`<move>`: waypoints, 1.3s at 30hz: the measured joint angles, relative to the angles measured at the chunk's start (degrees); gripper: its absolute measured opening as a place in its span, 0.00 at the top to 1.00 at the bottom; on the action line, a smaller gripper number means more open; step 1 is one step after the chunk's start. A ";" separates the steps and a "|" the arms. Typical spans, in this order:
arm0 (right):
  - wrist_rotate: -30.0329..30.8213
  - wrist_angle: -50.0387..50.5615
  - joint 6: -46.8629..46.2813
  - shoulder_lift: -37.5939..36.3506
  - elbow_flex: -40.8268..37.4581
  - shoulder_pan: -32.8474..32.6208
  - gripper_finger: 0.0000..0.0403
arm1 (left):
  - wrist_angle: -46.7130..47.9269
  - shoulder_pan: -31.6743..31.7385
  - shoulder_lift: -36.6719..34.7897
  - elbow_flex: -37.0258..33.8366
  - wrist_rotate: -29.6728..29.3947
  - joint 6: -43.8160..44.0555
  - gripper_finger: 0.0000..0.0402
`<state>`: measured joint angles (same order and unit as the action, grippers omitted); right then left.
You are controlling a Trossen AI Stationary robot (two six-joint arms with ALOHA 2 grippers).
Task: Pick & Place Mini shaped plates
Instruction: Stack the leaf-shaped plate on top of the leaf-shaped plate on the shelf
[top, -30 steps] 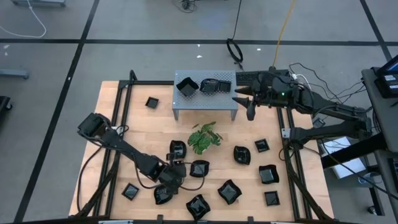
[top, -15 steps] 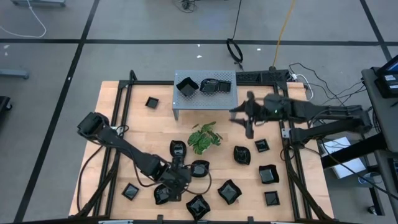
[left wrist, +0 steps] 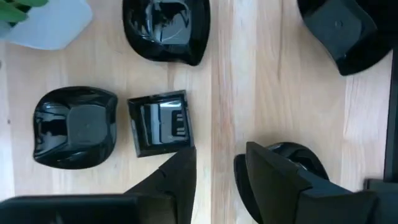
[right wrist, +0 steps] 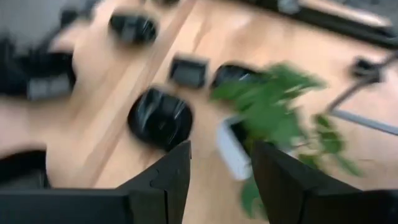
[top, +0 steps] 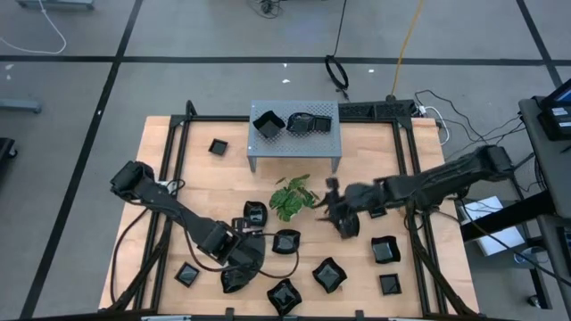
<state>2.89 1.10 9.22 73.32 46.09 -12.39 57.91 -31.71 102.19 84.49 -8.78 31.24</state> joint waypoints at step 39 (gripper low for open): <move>8.36 -15.88 46.57 33.68 8.72 -9.83 0.62 | -4.63 -3.61 0.00 0.85 10.23 27.19 0.67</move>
<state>11.26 -14.78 55.79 107.00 54.81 -22.22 53.28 -35.32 102.19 85.34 1.45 58.43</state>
